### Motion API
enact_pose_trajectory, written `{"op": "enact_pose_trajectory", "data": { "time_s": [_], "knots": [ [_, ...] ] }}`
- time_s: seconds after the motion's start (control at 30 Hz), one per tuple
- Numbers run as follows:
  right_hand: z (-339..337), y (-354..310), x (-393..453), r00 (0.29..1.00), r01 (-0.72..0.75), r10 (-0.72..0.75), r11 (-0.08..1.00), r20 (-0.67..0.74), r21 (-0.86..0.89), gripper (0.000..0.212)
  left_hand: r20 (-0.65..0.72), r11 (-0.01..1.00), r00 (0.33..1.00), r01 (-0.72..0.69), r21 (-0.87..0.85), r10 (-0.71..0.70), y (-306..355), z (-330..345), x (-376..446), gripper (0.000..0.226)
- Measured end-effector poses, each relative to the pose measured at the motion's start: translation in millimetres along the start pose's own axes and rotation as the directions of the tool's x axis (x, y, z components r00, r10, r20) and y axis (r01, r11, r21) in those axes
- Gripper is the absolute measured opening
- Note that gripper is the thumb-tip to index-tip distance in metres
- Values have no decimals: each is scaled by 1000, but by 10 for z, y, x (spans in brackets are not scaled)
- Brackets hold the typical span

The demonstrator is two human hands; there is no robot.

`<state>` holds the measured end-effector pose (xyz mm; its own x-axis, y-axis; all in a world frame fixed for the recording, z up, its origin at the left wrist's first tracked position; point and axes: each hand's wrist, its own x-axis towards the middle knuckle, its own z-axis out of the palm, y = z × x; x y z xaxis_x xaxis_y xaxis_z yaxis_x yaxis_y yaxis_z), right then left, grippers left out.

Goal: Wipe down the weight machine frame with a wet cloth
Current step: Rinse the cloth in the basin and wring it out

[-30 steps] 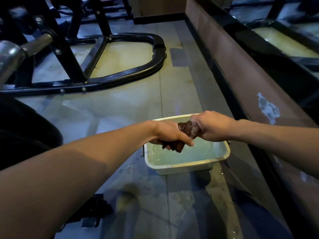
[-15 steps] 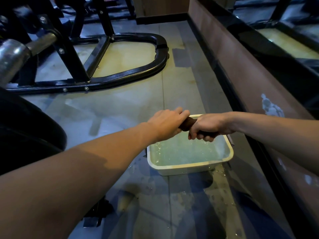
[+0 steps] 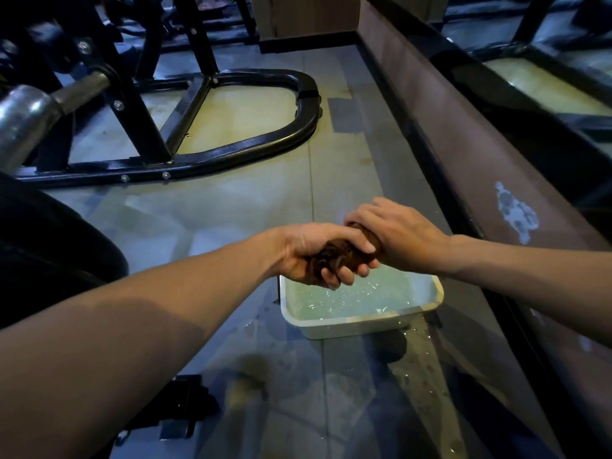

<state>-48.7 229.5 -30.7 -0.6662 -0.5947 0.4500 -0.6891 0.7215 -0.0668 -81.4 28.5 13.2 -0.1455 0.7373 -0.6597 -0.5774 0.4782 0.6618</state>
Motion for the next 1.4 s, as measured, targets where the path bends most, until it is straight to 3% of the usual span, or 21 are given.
{"op": "enact_pose_trajectory", "data": {
  "time_s": [0.07,0.13,0.2,0.27,0.33,0.4,0.47,0.53,0.63,0.77,0.83,0.9,0.97,1.03,1.1,1.13,1.23,1.33,1.4],
  "knots": [
    [-65,28,41,986,-55,53,998,158,12,33,-91,993,996,23,113,-12,3,19,54,11],
    [-110,14,94,906,-171,181,983,382,-61,23,-263,956,964,49,290,30,-22,32,155,13],
    [-154,-33,168,796,-262,313,950,518,-171,6,-437,809,880,116,576,185,-47,57,281,12],
    [-165,-106,244,726,-368,431,902,537,-226,19,-509,604,771,208,770,384,-62,70,370,10],
    [-113,-162,275,657,-502,535,836,532,-221,23,-473,379,704,303,874,530,-76,45,380,12],
    [-2,-228,247,601,-614,600,770,529,-175,21,-400,159,683,389,908,612,-87,24,344,16],
    [94,-262,211,579,-692,610,718,541,-68,20,-308,-17,698,418,909,647,-81,-16,284,21],
    [123,-252,199,544,-799,598,584,589,145,16,-201,-164,720,402,901,664,-33,-73,218,22],
    [98,-247,206,457,-885,518,348,723,310,16,-102,-269,737,367,890,668,10,-148,164,23],
    [55,-177,191,375,-922,374,246,848,299,19,-5,-381,748,344,858,664,-126,-224,252,40],
    [44,-117,178,380,-921,337,223,862,319,23,74,-433,729,318,843,681,-204,-267,298,43],
    [79,-80,160,404,-912,360,230,841,339,25,47,-365,716,298,882,697,-238,-312,331,44],
    [151,-41,105,488,-868,504,365,713,337,38,-140,-108,695,301,948,705,-245,-309,377,45],
    [174,31,-22,676,-721,579,649,456,244,66,-427,319,661,286,903,617,-228,-295,438,41],
    [129,130,-192,862,-450,414,890,291,67,85,-617,811,703,98,576,353,-186,-291,463,33],
    [109,177,-261,906,-323,315,946,283,-20,92,-608,938,763,6,348,221,-166,-280,440,30],
    [129,266,-289,954,-65,119,978,274,-200,100,-319,991,944,-111,-76,81,-128,-169,331,17],
    [118,214,-125,995,50,-33,983,97,-177,61,-97,980,993,-77,-182,60,-125,-30,301,14],
    [34,181,-1,989,124,-109,981,105,-146,38,-57,987,998,-40,-157,31,-123,3,275,14]
  ]
}}
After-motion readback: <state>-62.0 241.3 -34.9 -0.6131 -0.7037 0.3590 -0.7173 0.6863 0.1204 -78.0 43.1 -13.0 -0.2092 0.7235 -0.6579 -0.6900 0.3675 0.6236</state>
